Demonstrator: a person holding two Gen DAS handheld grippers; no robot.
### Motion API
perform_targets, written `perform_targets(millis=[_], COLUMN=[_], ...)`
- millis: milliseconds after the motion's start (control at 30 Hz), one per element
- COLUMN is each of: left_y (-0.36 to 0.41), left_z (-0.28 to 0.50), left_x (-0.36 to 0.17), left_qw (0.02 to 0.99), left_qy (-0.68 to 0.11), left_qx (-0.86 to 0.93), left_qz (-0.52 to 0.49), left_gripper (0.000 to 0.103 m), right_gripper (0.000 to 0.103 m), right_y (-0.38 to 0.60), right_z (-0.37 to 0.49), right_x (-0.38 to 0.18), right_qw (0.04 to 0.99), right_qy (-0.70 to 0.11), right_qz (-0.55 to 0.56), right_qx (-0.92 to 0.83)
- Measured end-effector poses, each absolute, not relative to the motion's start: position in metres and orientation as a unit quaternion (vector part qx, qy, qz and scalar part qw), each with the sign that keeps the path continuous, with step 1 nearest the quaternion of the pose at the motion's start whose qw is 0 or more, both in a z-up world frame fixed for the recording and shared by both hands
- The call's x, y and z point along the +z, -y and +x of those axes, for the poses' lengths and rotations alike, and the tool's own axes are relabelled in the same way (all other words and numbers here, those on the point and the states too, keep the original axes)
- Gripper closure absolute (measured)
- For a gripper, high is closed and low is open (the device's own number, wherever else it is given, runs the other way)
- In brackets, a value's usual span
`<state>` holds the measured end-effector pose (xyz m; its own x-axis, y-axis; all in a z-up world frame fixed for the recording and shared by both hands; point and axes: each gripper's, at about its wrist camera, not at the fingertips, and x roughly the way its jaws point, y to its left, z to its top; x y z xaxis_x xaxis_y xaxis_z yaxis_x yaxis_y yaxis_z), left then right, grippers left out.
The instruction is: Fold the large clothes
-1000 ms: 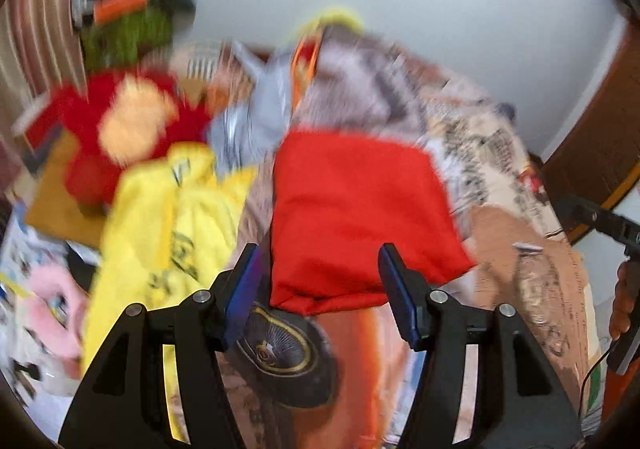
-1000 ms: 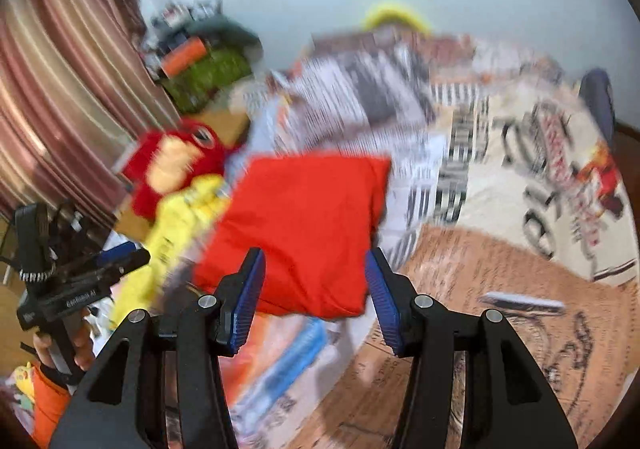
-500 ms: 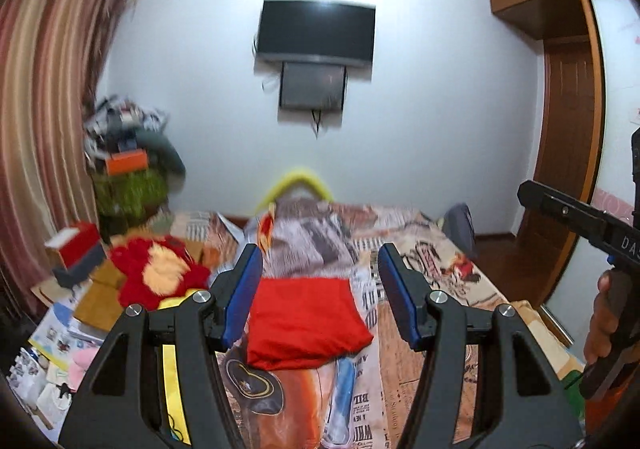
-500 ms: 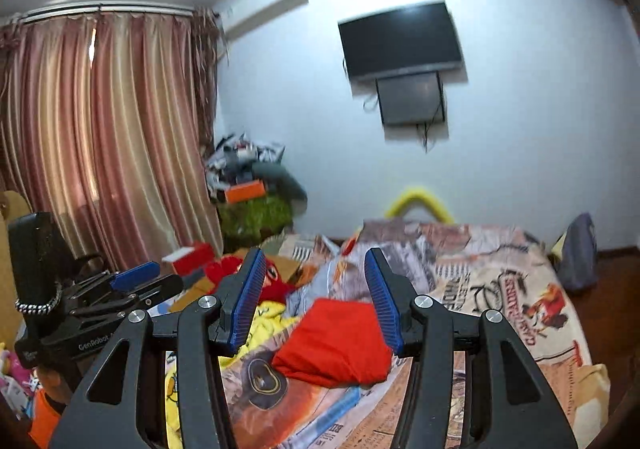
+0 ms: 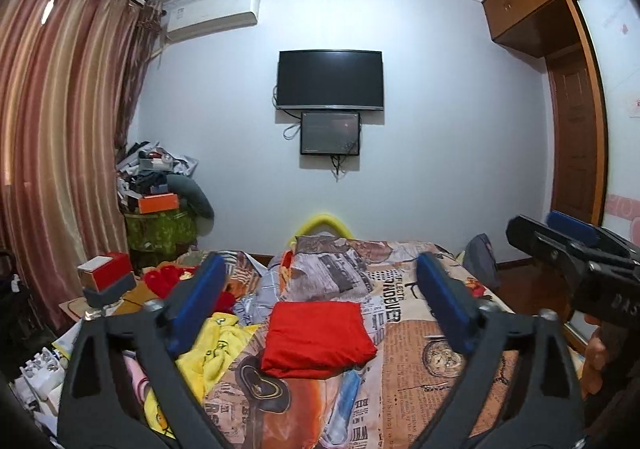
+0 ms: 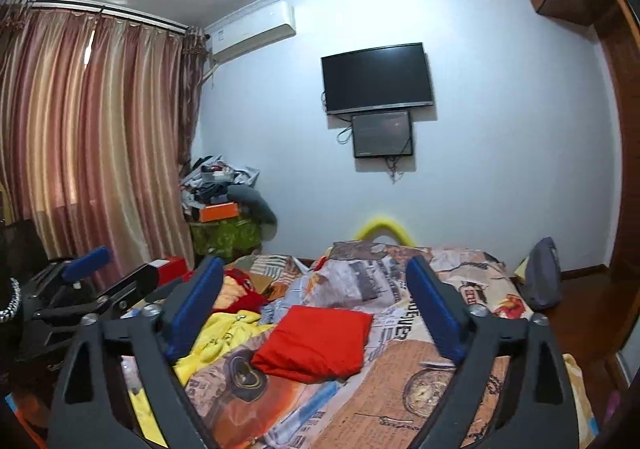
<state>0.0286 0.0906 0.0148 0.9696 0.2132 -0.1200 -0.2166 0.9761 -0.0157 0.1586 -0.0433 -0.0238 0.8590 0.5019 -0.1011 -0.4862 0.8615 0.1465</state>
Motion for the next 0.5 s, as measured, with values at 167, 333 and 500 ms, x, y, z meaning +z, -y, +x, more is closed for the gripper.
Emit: perform_targets(millis=[167,333,500], left_y=[-0.0897,-0.0919,-0.0892], left_z=[0.0254,0.0281,0.0269], left_x=[0.0104,0.0080,0.0039], left_qw=[0.992,0.991,0.991], left_qy=[-0.061,-0.065,-0.070], left_qx=[0.113,0.115,0.115], left_qz=[-0.016,-0.022,-0.023], left_gripper=[0.000,0.000,0.000], right_gripper=[0.000,0.000,0.000], right_y=[0.0437,0.0474,0.0496], right_z=[0.1579,0.1581,0.1560], right_x=[-0.0242,-0.0287,-0.0317], right_qw=[0.966,0.964,0.964], right_qy=[-0.076,-0.089,-0.095], right_qz=[0.053,0.059,0.053], right_qx=[0.243,0.245,0.243])
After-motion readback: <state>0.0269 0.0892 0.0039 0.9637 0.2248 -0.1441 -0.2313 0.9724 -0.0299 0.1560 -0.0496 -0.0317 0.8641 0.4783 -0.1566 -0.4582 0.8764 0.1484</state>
